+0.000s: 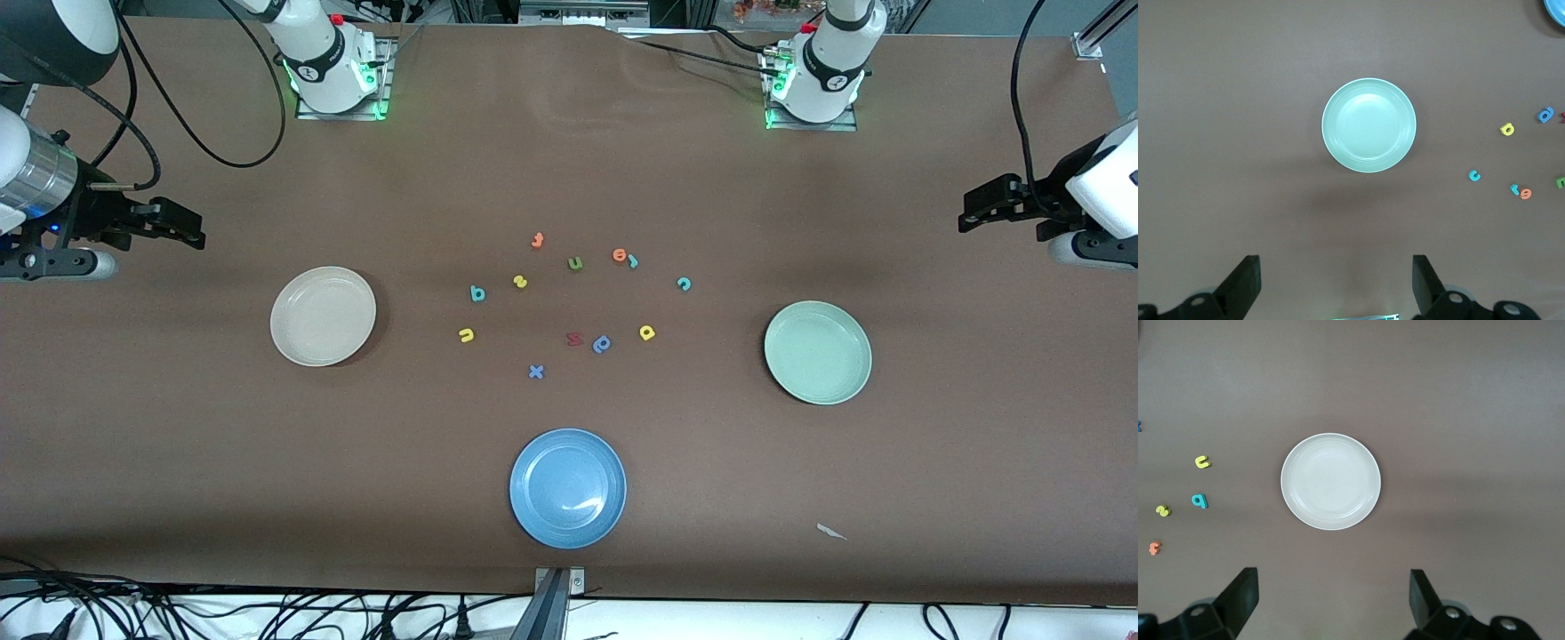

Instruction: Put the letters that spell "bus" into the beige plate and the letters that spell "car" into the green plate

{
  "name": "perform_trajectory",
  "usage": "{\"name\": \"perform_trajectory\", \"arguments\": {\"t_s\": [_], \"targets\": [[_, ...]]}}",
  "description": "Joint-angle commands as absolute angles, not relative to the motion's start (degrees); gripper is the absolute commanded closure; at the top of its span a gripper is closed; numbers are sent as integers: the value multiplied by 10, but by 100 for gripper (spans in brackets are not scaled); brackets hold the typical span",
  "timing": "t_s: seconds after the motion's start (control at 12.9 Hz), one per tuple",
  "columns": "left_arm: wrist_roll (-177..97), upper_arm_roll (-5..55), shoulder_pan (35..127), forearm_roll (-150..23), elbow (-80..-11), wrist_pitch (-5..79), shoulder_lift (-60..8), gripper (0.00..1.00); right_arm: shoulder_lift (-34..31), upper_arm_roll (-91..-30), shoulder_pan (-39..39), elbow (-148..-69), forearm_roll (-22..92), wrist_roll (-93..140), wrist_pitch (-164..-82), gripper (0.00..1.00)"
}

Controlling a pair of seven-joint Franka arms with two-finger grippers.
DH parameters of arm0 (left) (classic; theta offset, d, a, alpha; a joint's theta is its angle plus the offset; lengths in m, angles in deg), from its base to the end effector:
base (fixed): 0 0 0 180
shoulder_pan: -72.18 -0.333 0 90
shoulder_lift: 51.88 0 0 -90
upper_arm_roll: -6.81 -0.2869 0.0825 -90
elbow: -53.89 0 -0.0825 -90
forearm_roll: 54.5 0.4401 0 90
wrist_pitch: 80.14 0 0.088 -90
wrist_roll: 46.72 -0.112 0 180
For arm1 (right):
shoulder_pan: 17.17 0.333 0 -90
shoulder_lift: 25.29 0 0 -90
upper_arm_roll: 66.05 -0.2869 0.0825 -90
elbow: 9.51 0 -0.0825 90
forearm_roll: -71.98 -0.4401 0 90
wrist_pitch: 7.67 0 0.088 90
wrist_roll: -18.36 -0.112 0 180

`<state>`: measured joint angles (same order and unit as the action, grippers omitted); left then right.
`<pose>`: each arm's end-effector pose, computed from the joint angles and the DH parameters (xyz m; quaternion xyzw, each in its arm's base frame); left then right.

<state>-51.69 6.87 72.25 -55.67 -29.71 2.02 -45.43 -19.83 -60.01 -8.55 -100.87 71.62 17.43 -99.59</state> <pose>0.6262 -0.0039 0.5679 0.9966 -0.0451 -0.0683 0.0131 0.6334 0.0314 0.5216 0.9990 0.0142 -0.0424 0.0032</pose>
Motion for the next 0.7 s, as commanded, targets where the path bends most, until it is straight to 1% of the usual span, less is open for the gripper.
{"name": "perform_trajectory", "arguments": {"t_s": [0.0, 0.31, 0.47, 0.62], "targets": [[-528, 69, 722, -563, -283, 8, -453, 0, -201, -600, -85, -1009, 709, 180, -1000, 0], [-528, 69, 726, -566, -285, 8, -449, 0, -201, -600, -85, -1008, 707, 180, -1003, 0], [-530, 68, 721, -569, -282, 8, -429, 0, -200, -600, -84, -1008, 712, 181, -1005, 0], [-530, 68, 730, -569, -282, 9, -424, 0, -174, -602, -82, -1007, 708, 181, -1008, 0]]}}
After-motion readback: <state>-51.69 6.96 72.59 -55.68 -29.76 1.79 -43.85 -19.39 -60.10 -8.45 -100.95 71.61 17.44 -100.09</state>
